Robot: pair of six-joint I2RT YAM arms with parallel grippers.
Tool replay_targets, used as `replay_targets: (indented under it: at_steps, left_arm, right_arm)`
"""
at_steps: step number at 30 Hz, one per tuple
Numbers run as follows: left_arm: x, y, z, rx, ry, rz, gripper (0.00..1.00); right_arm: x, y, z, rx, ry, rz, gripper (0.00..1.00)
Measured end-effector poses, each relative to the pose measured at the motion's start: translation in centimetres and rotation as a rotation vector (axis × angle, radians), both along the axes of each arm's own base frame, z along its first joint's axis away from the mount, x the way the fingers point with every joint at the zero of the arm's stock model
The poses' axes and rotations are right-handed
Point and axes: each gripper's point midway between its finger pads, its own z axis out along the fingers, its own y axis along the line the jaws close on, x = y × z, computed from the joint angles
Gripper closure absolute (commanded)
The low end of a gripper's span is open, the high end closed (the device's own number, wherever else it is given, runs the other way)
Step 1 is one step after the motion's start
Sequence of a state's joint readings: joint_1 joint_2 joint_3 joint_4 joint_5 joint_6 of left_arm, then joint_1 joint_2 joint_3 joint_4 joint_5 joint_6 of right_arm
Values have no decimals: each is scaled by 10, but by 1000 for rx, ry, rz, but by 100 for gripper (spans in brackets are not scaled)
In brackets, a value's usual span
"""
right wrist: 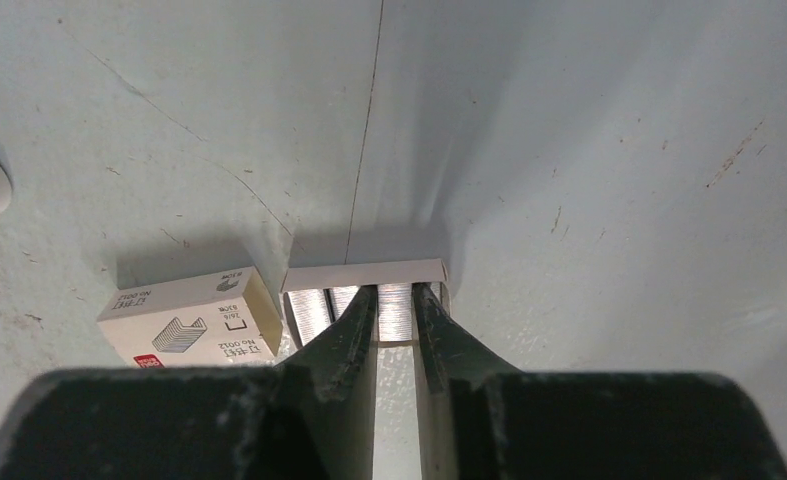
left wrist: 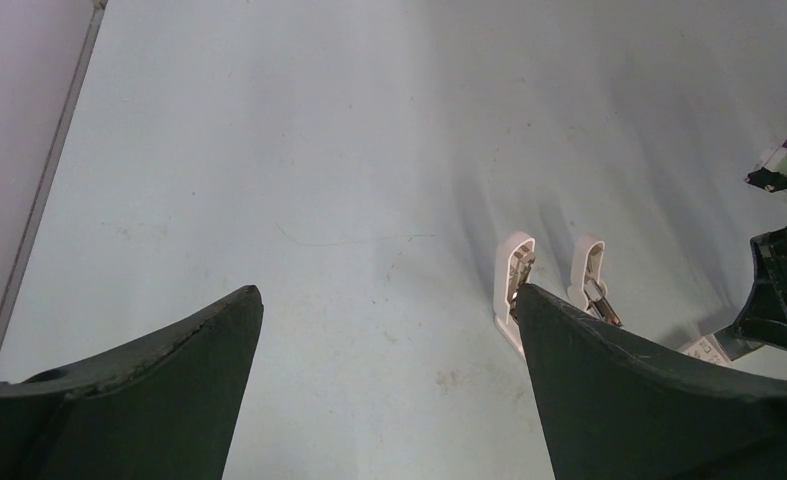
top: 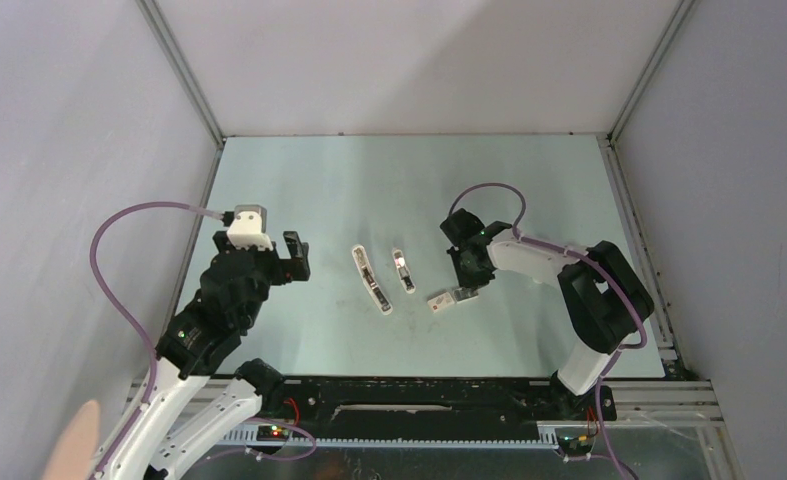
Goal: Load the staples into the stapler
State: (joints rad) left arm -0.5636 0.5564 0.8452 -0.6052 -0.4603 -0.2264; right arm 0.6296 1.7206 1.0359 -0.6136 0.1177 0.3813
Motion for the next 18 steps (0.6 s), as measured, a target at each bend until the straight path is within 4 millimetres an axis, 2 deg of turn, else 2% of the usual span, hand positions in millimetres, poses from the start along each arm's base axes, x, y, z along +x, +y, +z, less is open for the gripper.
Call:
replay_targets:
  at_steps: [10, 18]
  left_arm:
    - [1, 1, 0, -3, -2, 4, 0]
    - [0, 0, 1, -8, -4, -3, 0]
  right_arm:
    - [-5, 4, 6, -14, -17, 40, 88]
    - [-5, 20, 50, 72, -133, 78, 90]
